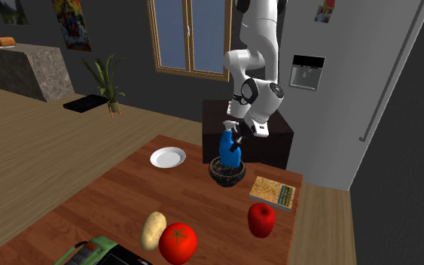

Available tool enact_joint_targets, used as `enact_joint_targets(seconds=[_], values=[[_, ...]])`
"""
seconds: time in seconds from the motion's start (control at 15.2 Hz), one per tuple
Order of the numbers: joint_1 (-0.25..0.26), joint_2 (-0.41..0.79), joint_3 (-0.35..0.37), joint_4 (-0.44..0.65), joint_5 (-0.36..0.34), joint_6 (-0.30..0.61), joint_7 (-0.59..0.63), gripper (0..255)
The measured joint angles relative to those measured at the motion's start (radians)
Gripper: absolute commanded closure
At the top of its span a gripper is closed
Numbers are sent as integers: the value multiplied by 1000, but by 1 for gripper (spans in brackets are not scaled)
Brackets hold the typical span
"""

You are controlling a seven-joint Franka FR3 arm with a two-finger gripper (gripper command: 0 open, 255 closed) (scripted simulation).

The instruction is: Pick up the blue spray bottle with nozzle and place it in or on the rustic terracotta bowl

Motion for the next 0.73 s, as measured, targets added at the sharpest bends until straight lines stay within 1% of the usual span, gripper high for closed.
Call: enact_joint_targets(seconds=[0.4,0.46,0.73], values=[[-1,14,-1,3,-2,11,4,255],[-1,14,-1,3,-2,12,4,0],[-1,14,-1,3,-2,12,4,0]])
